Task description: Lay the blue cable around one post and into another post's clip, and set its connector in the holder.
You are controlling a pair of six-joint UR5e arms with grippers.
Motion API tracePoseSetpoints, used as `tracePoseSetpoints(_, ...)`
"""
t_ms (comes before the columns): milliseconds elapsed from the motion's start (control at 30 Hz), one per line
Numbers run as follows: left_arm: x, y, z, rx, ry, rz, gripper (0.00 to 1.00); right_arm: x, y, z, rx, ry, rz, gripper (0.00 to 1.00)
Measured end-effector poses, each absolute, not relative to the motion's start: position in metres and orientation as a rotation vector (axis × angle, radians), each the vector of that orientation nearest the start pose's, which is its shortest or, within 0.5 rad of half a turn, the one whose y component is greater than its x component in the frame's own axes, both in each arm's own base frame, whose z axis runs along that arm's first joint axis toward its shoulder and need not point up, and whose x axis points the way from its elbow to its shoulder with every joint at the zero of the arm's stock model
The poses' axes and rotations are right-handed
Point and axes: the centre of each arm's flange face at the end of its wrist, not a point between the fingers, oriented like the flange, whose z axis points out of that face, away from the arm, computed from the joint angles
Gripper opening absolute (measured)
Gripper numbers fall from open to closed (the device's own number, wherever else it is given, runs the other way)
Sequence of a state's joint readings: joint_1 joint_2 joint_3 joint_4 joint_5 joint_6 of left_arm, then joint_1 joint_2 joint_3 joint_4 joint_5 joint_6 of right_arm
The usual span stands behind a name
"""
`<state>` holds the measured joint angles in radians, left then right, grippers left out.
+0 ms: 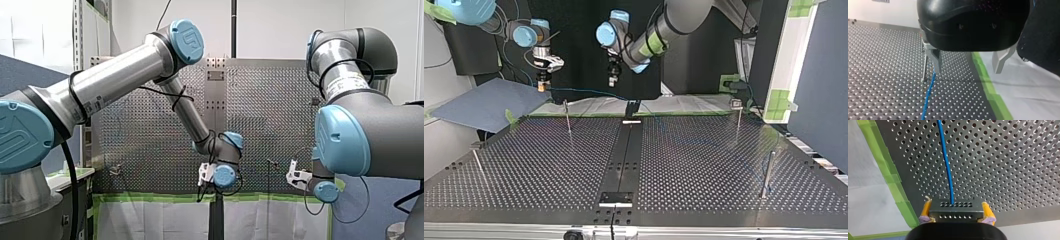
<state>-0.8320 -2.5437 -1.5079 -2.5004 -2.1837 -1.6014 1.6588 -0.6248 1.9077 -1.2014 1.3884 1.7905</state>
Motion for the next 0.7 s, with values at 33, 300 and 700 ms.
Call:
tracePoseSetpoints(33, 0.379, -0.529, -0.024, 0.289, 1.762, -0.051, 1.00, 0.199, -0.530, -0.072, 1.374, -1.325, 1.518, 0.00)
tracePoseSetpoints(300, 0.387, -0.533, -0.017, 0.282, 1.743, -0.039, 1.00, 0.199, -0.530, -0.072, 1.374, -1.324, 1.518, 0.00)
tracePoseSetpoints(700, 0.400, -0.529, -0.015, 0.275, 1.715, -0.002, 1.00, 0.200, -0.530, -0.072, 1.377, -1.322, 1.519, 0.00)
